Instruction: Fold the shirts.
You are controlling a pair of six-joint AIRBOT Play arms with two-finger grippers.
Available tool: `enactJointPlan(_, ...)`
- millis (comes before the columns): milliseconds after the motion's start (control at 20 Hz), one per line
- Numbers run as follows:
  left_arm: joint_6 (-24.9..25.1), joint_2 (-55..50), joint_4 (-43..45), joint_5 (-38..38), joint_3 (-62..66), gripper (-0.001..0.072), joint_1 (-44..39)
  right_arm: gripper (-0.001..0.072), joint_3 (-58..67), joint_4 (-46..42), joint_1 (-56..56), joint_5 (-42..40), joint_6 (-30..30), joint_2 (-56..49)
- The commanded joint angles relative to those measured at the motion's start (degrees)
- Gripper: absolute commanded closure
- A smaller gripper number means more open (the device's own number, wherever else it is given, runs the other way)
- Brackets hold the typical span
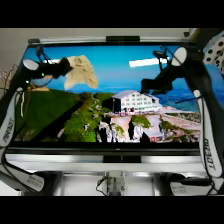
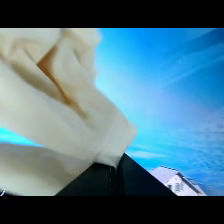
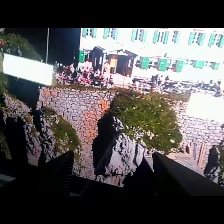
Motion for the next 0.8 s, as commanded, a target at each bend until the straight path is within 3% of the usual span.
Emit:
enactJointPlan(0, 10.7, 15.6, -2.0, -0.3, 2.8, 0.0673, -5.5, 0.0101, 0.0, -7.6, 0.0, -0.1, 0.5, 10.0)
enactJointPlan(150, 10.8, 25.3, -1.5, -1.1, 2.8, 0.0672, -14.8, 0.0101, 0.0, -13.7, 0.0, 0.2, 2.4, 21.9)
enactJointPlan(250, 8.4, 26.3, 1.3, -1.8, 2.7, 0.0673, -22.3, 0.0101, 0.0, -16.4, 0.0, 0.2, 4.3, 29.2)
enactJointPlan(450, -2.7, 20.8, 12.4, -1.9, -3.5, 0.0672, -36.3, 0.0101, 0.0, -18.0, 0.0, 2.3, 8.7, 41.4)
enactJointPlan(600, -7.2, 11.9, 12.4, -0.7, -7.4, 0.067, -41.1, 0.0101, 0.0, -18.0, 0.0, 7.6, 10.0, 44.7)
enactJointPlan(650, -8.7, 8.7, 9.9, -0.4, -7.3, 0.0611, -41.7, 0.0101, 0.0, -18.0, 0.0, 10.0, 10.0, 44.6)
enactJointPlan(700, -8.6, 6.3, 5.9, -0.5, -7.1, 0.0363, -41.6, 0.0101, -0.1, -18.0, 0.0, 11.6, 9.9, 44.3)
enactJointPlan(750, -8.6, 4.6, 1.6, -0.9, -7.0, 0.0048, -40.9, 0.01, -0.2, -18.0, 0.0, 13.1, 9.9, 43.7)
